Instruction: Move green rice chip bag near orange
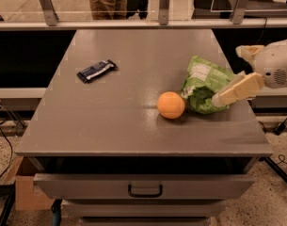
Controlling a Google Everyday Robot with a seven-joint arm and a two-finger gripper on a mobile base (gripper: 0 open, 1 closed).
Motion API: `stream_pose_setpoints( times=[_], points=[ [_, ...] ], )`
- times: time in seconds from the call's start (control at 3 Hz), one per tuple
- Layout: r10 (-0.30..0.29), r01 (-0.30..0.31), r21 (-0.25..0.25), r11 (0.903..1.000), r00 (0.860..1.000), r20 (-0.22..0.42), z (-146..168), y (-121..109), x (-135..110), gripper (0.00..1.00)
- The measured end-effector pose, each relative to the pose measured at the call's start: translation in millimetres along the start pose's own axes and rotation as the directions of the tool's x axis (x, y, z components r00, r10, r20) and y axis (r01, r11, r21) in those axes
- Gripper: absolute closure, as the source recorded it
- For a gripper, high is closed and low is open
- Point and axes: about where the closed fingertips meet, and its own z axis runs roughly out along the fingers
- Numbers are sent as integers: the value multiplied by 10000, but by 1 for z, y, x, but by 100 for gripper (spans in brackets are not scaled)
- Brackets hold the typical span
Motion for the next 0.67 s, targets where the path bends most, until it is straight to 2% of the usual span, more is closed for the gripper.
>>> stream_pose_setpoints(
  times=[0.33, 0.67],
  points=[
    [160, -228, 1715, 9849, 9990, 411, -36, -43, 4, 0],
    [149, -244, 2023, 9790, 9987, 484, -40, -51, 3, 0]
  ],
)
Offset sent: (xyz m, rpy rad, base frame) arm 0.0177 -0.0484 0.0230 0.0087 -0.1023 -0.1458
